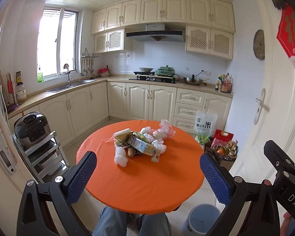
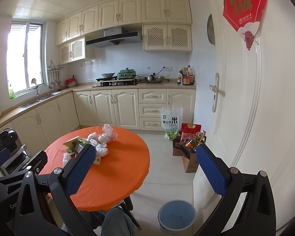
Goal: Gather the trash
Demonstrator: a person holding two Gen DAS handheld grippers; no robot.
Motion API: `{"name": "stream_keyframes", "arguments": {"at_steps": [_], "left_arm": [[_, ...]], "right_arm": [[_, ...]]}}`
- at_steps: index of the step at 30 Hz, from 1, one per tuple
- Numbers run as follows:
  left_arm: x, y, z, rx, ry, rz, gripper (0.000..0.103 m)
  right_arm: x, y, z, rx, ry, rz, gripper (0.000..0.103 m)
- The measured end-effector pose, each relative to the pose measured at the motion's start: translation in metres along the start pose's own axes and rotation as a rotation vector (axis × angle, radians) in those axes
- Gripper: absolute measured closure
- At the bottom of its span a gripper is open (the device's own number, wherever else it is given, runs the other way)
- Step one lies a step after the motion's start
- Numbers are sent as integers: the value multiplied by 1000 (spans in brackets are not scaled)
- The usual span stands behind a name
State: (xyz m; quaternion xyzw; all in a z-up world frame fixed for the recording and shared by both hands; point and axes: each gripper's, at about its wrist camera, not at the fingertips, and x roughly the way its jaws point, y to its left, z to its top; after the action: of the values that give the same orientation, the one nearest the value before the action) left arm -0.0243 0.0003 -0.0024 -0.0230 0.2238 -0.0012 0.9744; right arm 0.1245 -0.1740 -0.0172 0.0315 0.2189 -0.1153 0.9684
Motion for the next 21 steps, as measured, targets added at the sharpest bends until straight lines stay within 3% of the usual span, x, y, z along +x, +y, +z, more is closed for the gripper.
{"name": "stream_keyframes", "arguments": {"at_steps": [21], "left_arm": [[2,-1,2,-3,14,4,1]], "right_arm": [[6,-1,-1,-2,11,6,0]]}}
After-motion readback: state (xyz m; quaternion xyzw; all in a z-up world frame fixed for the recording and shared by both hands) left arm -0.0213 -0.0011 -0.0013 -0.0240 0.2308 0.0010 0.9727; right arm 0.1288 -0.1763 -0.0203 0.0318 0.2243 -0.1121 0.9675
